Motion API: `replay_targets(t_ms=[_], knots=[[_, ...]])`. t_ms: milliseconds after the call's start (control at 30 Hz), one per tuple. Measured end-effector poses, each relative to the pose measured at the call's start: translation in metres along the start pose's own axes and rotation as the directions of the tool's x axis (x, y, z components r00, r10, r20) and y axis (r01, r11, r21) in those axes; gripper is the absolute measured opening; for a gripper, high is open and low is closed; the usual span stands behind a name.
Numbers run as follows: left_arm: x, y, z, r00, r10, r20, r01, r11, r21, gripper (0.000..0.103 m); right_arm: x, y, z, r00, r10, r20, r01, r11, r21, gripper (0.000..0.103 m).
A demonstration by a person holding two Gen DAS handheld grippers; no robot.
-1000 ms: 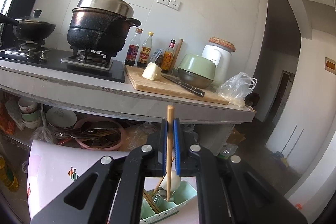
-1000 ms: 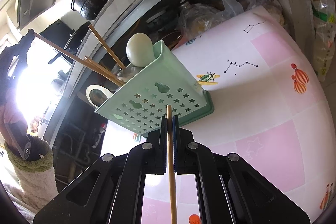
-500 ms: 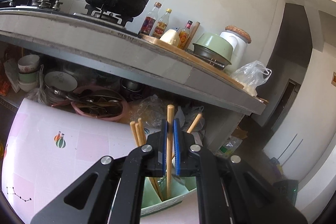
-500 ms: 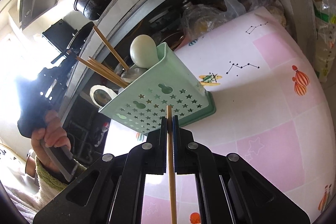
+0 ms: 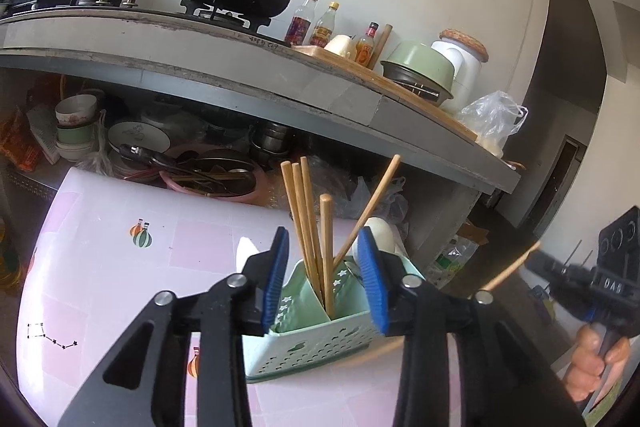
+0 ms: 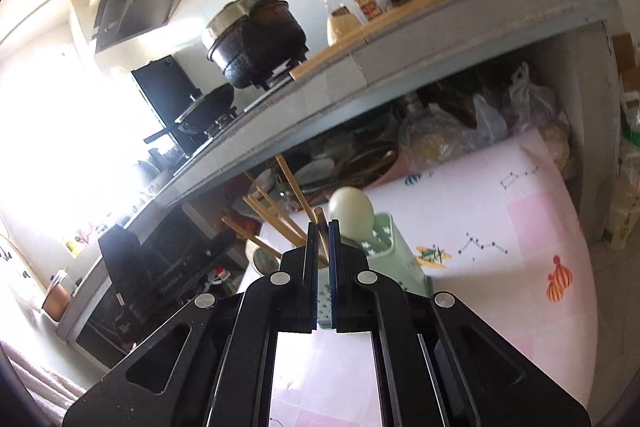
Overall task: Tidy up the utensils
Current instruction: 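Lower the held chopstick into the green holder with the right tool and release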
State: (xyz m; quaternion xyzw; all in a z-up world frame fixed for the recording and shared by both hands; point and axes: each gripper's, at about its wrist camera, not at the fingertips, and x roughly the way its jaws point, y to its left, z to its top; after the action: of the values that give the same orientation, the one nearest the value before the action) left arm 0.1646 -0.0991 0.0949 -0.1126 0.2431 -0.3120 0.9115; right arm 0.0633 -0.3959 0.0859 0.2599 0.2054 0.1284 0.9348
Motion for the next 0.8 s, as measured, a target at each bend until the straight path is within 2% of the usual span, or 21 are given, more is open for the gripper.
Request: replay_targets(t_ms=[133,267,433,500,600,633,667,700,733,767,800], knots=[[-0.016,0.003,-0.005,1.000,0.017,0.014,-0.016,1.000,-0.008,0.056,-0.004,0.020,0.028,0.998,0.030,0.047,-0.027,0.997,-0.076,0.000],[-0.031,0.010,-0.016,0.999,0.033,0.011,-0.033,0.999,-0.022,0.060,0.002,0.034,0.047,0.997,0.036,0.063,-0.027,0.990,-0.138,0.000],[-0.043,0.022,-0.034,0.997,0.074,-0.017,-0.075,0.996,-0.042,0.061,0.016,0.034,0.042,0.999,0.035,0.025,-0.032,0.990,-0.137,0.000],[-0.045,0.027,-0.041,0.996,0.083,-0.036,-0.085,0.995,-0.056,0.062,0.020,0.027,0.035,1.000,0.011,-0.013,-0.012,0.993,-0.114,0.000],[-0.047,0.035,-0.053,0.993,0.094,-0.068,-0.099,0.992,-0.076,0.062,0.025,0.003,0.017,0.992,-0.092,-0.083,0.087,0.995,-0.056,0.002],[-0.048,0.037,-0.057,0.993,0.093,-0.076,-0.099,0.992,-0.084,0.062,0.024,-0.008,0.008,0.981,-0.167,-0.103,0.162,0.985,-0.056,0.008],[-0.049,0.040,-0.061,0.993,0.089,-0.083,-0.096,0.991,-0.093,0.062,0.022,-0.020,-0.004,0.953,-0.280,-0.116,0.273,0.959,-0.069,0.023],[-0.049,0.042,-0.065,0.992,0.086,-0.089,-0.095,0.991,-0.099,0.062,0.020,-0.034,-0.017,0.908,-0.398,-0.129,0.389,0.917,-0.090,0.031],[-0.049,0.043,-0.068,0.992,0.086,-0.097,-0.096,0.990,-0.103,0.063,0.020,-0.050,-0.033,0.852,-0.502,-0.146,0.489,0.864,-0.116,0.043],[-0.048,0.045,-0.073,0.991,0.085,-0.107,-0.096,0.990,-0.108,0.063,0.022,-0.071,-0.052,0.793,-0.579,-0.189,0.567,0.815,-0.121,0.044],[-0.045,0.048,-0.076,0.989,0.080,-0.122,-0.094,0.989,-0.116,0.063,0.025,-0.095,-0.071,0.755,-0.597,-0.270,0.600,0.796,-0.083,0.044]])
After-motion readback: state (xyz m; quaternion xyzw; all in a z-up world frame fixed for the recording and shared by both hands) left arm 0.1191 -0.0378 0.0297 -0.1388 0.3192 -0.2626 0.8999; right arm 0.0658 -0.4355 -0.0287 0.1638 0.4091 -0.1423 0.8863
